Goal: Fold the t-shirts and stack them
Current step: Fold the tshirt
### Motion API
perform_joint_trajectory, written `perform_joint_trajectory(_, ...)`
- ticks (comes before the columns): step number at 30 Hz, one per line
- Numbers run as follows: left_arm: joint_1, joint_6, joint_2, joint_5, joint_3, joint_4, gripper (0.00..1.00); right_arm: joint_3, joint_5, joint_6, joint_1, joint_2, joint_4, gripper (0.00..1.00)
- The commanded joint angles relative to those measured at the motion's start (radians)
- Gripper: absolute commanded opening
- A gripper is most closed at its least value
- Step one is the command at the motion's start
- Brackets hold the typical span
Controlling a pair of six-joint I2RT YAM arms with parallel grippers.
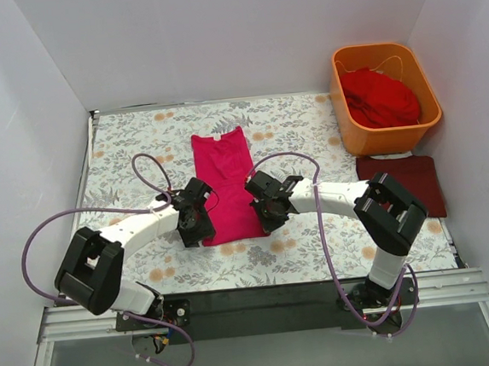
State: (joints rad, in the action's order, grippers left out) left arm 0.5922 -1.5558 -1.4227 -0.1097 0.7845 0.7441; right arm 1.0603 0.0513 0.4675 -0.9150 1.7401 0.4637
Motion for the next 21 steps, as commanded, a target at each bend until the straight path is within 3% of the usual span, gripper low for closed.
perform_joint_trajectory(1, 0.006, 0.006, -0.033, -0.021, 0.025, -0.023, 0.43, -0.037, -0.01, -0.009, -0.013, 0.032, 0.047, 0.01)
perform_joint_trajectory(6, 0.011, -0.004, -0.076, -0.021, 0.004, -0.028, 0.34, -0.039, -0.008, -0.01, -0.012, 0.032, 0.046, 0.01)
perform_joint_trajectory(10, 0.015, -0.006, -0.094, -0.012, -0.01, -0.026, 0.21, -0.04, -0.01, -0.012, -0.01, 0.03, 0.043, 0.01)
perform_joint_trajectory(11, 0.015, -0.004, -0.099, -0.01, -0.011, -0.028, 0.1, -0.039, -0.016, -0.015, -0.012, 0.03, 0.044, 0.01)
perform_joint_trajectory(13, 0.017, 0.0, -0.105, 0.005, -0.013, -0.008, 0.0, -0.036, -0.03, -0.02, -0.012, 0.029, 0.052, 0.01)
perform_joint_trajectory(21, 0.147, -0.081, 0.079, 0.085, -0.036, 0.24, 0.0, -0.111, -0.188, -0.017, -0.065, -0.146, 0.22, 0.01)
